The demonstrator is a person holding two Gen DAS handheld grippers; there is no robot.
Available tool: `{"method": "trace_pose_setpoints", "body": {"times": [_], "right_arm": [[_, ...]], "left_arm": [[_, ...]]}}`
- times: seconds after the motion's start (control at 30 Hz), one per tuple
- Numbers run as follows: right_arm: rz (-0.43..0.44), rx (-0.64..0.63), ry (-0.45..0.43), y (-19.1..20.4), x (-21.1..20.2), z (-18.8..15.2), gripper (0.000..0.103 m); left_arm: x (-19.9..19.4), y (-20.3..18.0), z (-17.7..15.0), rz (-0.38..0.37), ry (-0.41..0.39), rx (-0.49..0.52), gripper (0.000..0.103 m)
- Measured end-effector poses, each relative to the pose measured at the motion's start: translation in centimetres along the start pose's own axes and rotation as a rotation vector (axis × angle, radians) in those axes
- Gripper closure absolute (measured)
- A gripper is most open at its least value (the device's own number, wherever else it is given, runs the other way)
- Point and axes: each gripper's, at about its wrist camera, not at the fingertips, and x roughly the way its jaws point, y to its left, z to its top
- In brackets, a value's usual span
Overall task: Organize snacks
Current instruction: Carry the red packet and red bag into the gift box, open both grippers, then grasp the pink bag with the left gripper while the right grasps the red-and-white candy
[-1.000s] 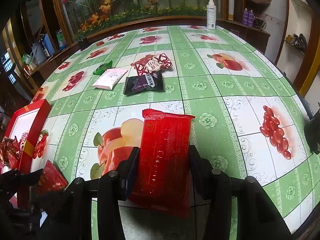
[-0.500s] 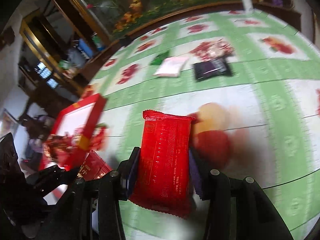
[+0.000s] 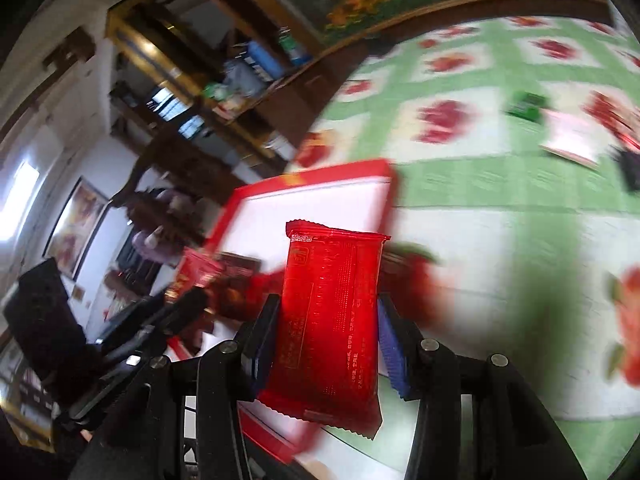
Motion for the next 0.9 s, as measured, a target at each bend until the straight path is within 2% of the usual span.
{"method": "trace_pose_setpoints", "body": {"times": [0.13,0.2,0.23,0.27,0.3,0.47,0.73,0.9], "right_arm": [[0.068,-0.004,-0.016,2.7,2.0,1.1,0.052],[0.102,0.003,-0.044,3.0,1.8,1.5,0.051],[0.101,0.002,-0.065,3.0,1.5,1.4,0.05],[0.09,-0.002,-0.087,2.8,1.0,1.3,0.047],[0.074,-0.003,-0.103,2.5,0.5,1.2,0.045],[-0.025,0.078,-0.162,-2.6,-2.3,0.6,0.045],[-0.165,0.254,-0.269,-12.8,-9.6,-1.6,0.045],[-0.218,0.364,-0.35,-18.6,-14.6,-2.2,0.045]], "left_arm": [[0.3,1.5,-0.5,0.039,0.01,-0.026,0.065],[0.2,1.7,-0.6,0.049,0.008,-0.03,0.055],[0.2,1.8,-0.7,0.057,0.003,-0.032,0.043],[0.2,1.8,-0.7,0.067,-0.005,-0.035,0.036],[0.0,1.6,-0.7,0.07,-0.012,-0.034,0.036],[0.1,-0.1,-0.4,0.015,-0.01,-0.004,0.036],[1.9,-7.3,1.4,-0.1,0.046,0.115,0.036],[3.9,-11.8,3.3,-0.127,0.098,0.141,0.03]]}}
